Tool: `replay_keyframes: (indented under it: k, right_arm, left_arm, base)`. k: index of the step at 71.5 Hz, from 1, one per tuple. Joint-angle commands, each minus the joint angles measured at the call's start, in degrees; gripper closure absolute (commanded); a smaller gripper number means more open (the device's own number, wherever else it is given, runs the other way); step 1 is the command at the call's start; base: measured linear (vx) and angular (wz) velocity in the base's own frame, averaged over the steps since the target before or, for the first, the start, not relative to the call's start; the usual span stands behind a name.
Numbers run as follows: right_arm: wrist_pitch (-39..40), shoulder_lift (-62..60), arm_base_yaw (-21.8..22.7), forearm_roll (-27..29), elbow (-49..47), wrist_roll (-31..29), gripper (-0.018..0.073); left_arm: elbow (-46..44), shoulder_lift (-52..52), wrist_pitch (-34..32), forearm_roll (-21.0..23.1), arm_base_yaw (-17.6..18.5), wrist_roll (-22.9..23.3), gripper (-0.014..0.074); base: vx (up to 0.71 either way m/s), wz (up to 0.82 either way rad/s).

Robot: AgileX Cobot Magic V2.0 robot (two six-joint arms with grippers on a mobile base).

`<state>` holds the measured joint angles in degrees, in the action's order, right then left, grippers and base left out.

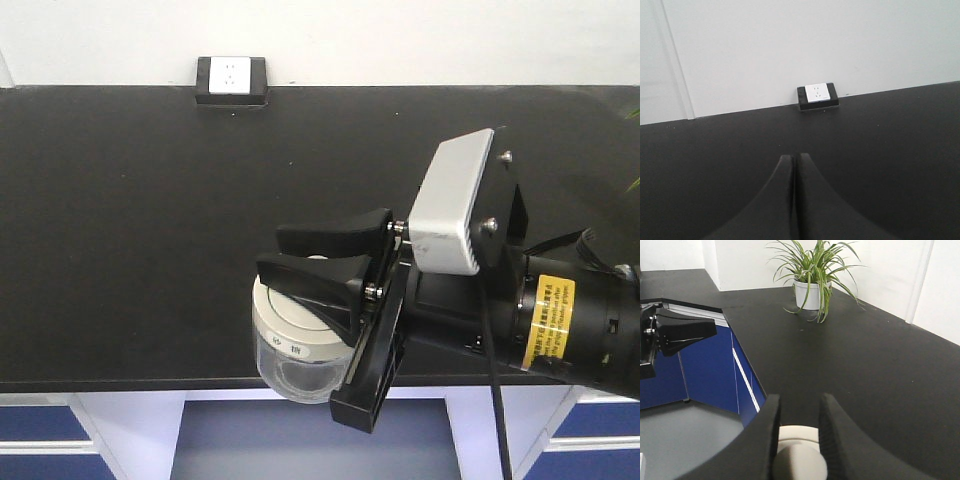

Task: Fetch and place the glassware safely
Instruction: 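Drive up to the black bench top holding the jar in the right gripper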

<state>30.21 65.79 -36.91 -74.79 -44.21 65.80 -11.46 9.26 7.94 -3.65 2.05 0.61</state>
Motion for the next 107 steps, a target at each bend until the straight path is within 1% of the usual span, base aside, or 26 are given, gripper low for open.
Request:
replay_keyframes:
  k: [1,107]
  right_arm:
    - [2.2,-1.3,0.0,2.5,-1.7,-0.3,0.056]
    - [2.2,-1.3,0.0,2.5,-1.7,-0.3,0.056]
  left_arm:
    - [-1.7,0.7,-4.0,0.3,0.0,0.5,0.0603]
    - [-1.7,0.7,-4.0,0.3,0.0,0.5,0.0603]
  base:
    - [0.1,0.03]
    - [0.06,0.01]
